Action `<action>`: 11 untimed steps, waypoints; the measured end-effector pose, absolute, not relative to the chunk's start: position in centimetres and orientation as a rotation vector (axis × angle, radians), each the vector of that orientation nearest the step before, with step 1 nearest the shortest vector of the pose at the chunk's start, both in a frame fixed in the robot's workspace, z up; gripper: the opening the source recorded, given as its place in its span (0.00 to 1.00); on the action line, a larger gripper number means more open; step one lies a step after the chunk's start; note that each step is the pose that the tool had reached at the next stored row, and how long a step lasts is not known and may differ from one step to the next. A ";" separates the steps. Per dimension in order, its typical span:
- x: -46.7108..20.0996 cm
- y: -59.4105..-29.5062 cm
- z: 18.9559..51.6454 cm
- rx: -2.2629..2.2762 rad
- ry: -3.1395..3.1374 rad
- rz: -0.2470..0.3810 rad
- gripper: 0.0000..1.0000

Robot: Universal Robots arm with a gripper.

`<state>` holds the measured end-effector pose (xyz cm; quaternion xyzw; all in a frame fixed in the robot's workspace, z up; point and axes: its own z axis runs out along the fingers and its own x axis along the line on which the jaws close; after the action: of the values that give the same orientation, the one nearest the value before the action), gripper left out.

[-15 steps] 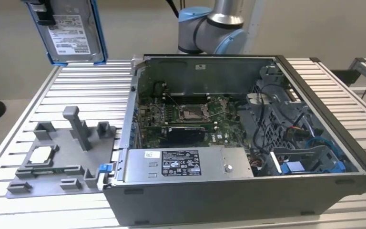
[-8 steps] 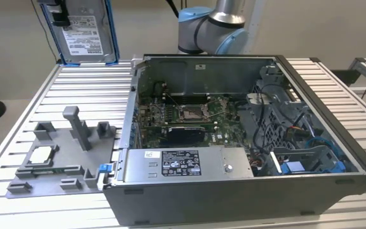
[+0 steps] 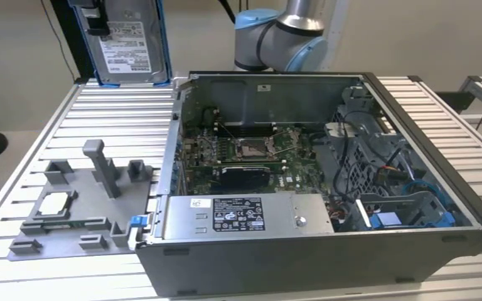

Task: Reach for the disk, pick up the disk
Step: 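Pick up the disk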

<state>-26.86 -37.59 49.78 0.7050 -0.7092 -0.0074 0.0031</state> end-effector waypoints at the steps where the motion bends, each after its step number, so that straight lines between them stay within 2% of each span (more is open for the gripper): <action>1: -26.6 -37.6 49.8 2.210 -2.223 -0.023 0.00; 11: -23.7 -37.8 49.7 2.210 -2.223 -0.023 0.00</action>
<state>-23.66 -37.78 49.68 0.7050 -0.7092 -0.0075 0.0032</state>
